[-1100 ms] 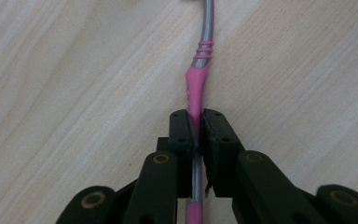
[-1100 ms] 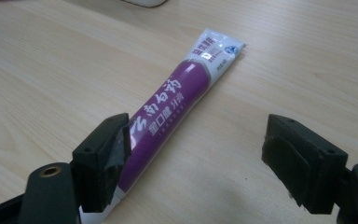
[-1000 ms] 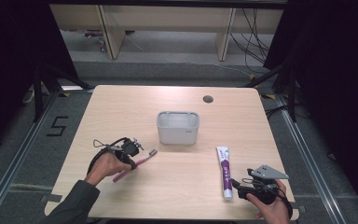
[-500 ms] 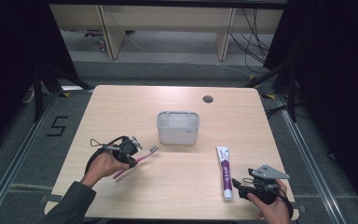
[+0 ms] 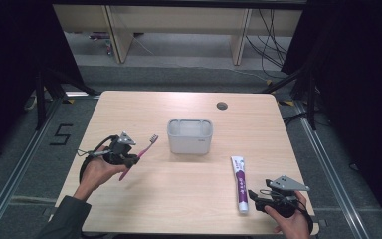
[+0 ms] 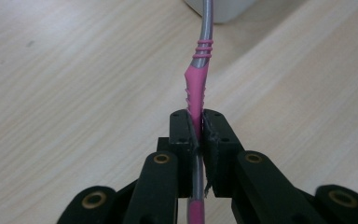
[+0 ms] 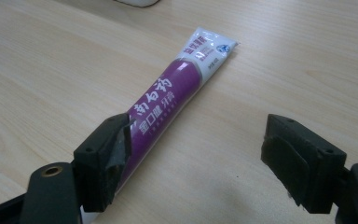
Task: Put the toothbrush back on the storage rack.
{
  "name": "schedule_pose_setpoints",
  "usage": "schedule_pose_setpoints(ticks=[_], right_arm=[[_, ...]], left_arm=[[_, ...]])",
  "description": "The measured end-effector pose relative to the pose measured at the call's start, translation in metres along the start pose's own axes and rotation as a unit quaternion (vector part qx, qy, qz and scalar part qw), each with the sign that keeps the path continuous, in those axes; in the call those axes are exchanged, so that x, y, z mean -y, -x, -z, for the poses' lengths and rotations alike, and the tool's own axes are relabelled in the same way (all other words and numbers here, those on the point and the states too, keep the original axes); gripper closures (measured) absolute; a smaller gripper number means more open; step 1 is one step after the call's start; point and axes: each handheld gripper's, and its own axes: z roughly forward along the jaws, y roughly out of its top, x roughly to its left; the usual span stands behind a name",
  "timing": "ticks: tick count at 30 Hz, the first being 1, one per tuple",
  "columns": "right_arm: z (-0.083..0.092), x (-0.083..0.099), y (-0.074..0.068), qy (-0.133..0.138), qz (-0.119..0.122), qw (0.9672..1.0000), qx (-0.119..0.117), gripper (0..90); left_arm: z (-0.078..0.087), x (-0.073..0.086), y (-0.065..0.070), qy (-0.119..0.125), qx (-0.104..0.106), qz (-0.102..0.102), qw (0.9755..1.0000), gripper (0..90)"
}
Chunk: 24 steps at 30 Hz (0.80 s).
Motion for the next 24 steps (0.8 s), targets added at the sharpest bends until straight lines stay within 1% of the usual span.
schedule_pose_setpoints(ticks=[1, 2, 3, 4, 5, 6, 7, 9, 10, 11, 13, 15, 16, 17, 18, 19, 20, 21, 22, 23, 24], right_arm=[[0.000, 0.000, 0.000, 0.000, -0.001, 1.0000, 0.001, 24.9], [0.000, 0.000, 0.000, 0.000, -0.001, 1.0000, 0.001, 24.9], [0.000, 0.000, 0.000, 0.000, -0.002, 1.0000, 0.001, 24.9], [0.000, 0.000, 0.001, 0.003, 0.001, 1.0000, 0.001, 24.9], [0.000, 0.000, 0.001, 0.006, 0.006, 1.0000, 0.005, 24.9], [0.000, 0.000, 0.000, 0.000, -0.004, 1.0000, 0.000, 24.9], [0.000, 0.000, 0.001, 0.006, 0.005, 1.0000, 0.005, 24.9], [0.000, 0.000, 0.001, 0.005, 0.005, 1.0000, 0.005, 24.9], [0.000, 0.000, 0.001, 0.005, 0.004, 1.0000, 0.004, 24.9], [0.000, 0.000, 0.001, 0.005, 0.004, 1.0000, 0.004, 24.9], [0.000, 0.000, 0.001, 0.004, 0.005, 1.0000, 0.005, 24.9], [0.000, 0.000, 0.002, 0.004, 0.005, 1.0000, 0.005, 24.9], [0.000, 0.000, 0.002, 0.003, 0.005, 1.0000, 0.005, 24.9], [0.000, 0.000, 0.002, 0.003, 0.004, 1.0000, 0.005, 24.9], [-0.001, 0.000, 0.002, 0.003, 0.005, 1.0000, 0.005, 24.9], [-0.001, 0.000, 0.002, 0.003, 0.005, 1.0000, 0.005, 24.9], [-0.001, 0.000, 0.002, 0.004, 0.004, 1.0000, 0.005, 24.9], [0.000, 0.000, 0.002, 0.003, 0.003, 1.0000, 0.004, 24.9], [-0.001, 0.001, 0.002, 0.004, 0.006, 1.0000, 0.006, 24.9], [-0.001, 0.001, 0.002, 0.004, 0.006, 1.0000, 0.006, 24.9], [-0.001, 0.000, 0.004, 0.005, 0.014, 0.9999, 0.006, 24.9]], left_arm=[[0.002, 0.000, -0.002, 0.010, -0.007, 0.007, 0.9999, 82.2], [0.002, 0.000, -0.002, 0.010, -0.007, 0.007, 0.9999, 82.2], [0.003, 0.000, -0.005, 0.023, -0.007, 0.020, 0.9995, 82.2], [0.004, -0.001, -0.007, 0.030, -0.011, 0.025, 0.9992, 82.2], [0.005, -0.001, -0.009, 0.044, -0.009, 0.037, 0.9983, 82.2], [0.006, -0.001, -0.011, 0.048, -0.013, 0.034, 0.9982, 82.2], [0.006, -0.002, -0.011, 0.055, -0.015, 0.038, 0.9977, 82.2], [0.006, -0.002, -0.012, 0.059, -0.018, 0.036, 0.9974, 82.2], [0.007, -0.003, -0.013, 0.068, -0.022, 0.039, 0.9967, 82.2], [0.007, -0.003, -0.013, 0.068, -0.022, 0.039, 0.9967, 82.2], [0.007, -0.005, -0.013, 0.088, -0.027, 0.048, 0.9947, 82.2], [0.006, -0.007, -0.014, 0.107, -0.028, 0.060, 0.9921, 82.2], [0.006, -0.009, -0.015, 0.121, -0.028, 0.066, 0.9901, 82.2], [0.007, -0.011, -0.016, 0.122, -0.033, 0.067, 0.9897, 82.2], [0.007, -0.011, -0.016, 0.122, -0.033, 0.067, 0.9897, 82.2], [0.008, -0.012, -0.017, 0.127, -0.035, 0.068, 0.9890, 82.2], [0.010, -0.014, -0.018, 0.141, -0.032, 0.070, 0.9870, 82.2], [0.010, -0.016, -0.017, 0.153, -0.031, 0.078, 0.9847, 82.2], [0.010, -0.016, -0.017, 0.153, -0.031, 0.078, 0.9847, 82.2], [0.012, -0.017, -0.018, 0.149, -0.032, 0.072, 0.9856, 82.2], [0.012, -0.019, -0.017, 0.166, -0.028, 0.079, 0.9826, 82.2]])
